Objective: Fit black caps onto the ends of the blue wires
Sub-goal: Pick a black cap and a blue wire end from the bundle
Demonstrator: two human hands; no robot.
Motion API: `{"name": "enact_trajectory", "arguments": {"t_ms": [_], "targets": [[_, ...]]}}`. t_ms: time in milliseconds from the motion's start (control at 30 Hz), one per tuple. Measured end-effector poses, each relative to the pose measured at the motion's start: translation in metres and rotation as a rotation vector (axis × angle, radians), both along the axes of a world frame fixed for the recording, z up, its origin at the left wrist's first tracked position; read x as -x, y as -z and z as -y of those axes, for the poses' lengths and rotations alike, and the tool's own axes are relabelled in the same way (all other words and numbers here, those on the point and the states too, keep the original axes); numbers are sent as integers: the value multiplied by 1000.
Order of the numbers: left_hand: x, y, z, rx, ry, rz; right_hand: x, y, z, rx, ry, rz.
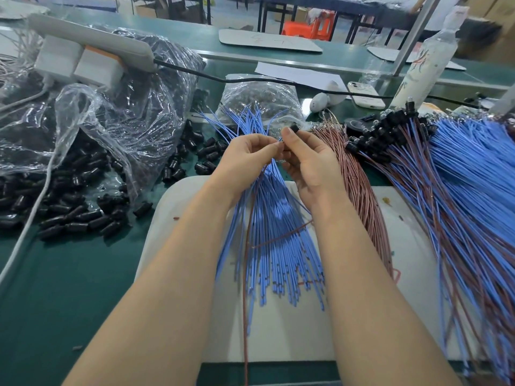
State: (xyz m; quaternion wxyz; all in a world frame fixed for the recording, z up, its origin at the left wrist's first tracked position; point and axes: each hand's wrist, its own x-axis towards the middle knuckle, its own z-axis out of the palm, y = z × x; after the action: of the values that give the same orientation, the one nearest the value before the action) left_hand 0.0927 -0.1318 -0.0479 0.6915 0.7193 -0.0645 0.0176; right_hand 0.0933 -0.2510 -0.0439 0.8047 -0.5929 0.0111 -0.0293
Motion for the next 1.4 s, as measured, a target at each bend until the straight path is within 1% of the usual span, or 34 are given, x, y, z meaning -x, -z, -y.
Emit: {"name": "enact_trajectory", "arguments": {"t_ms": [600,867,1300,1400], "targets": [[-1,2,2,-27,-21,18,1,1,0,-30,-42,-17],[2,-1,0,-30,-8,8,0,2,0,-19,-15,-11],[4,-4,-6,-158,38,-3,0,0,2,-32,85,44],[2,-1,-3,-180,-7,23,-1,2,2,43,121,59]]}}
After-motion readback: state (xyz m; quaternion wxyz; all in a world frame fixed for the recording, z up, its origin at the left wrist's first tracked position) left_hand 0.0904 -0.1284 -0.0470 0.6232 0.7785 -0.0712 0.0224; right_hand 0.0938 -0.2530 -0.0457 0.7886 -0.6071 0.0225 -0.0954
